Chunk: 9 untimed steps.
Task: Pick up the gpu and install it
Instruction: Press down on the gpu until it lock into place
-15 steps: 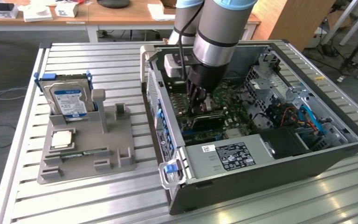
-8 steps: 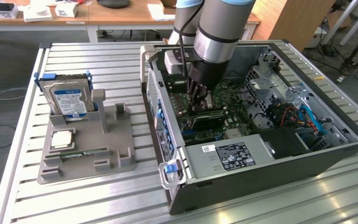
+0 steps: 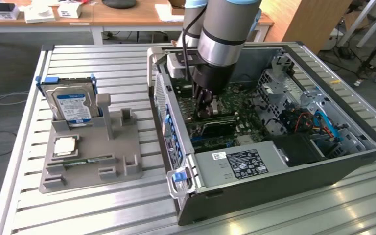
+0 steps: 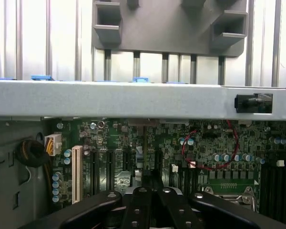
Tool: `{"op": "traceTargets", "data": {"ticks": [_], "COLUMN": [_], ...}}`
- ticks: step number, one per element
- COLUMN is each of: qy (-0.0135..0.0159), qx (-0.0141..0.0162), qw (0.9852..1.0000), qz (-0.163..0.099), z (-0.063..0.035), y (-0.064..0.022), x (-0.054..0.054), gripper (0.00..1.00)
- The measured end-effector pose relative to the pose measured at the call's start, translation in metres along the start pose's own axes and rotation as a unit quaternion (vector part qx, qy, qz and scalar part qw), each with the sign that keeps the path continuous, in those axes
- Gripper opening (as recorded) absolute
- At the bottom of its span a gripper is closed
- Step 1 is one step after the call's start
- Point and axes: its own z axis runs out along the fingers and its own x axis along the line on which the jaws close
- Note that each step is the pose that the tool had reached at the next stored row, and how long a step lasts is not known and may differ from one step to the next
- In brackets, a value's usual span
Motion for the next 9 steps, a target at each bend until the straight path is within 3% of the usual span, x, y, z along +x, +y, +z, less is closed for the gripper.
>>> {"op": "traceTargets", "data": {"ticks": [9], "qy": [0.0], "qx": [0.0011], "qw": [1.0], "qz": [0.0], "z": [0.0029], "y": [0.0015], "x": [0.0001], "gripper": [0.11]}}
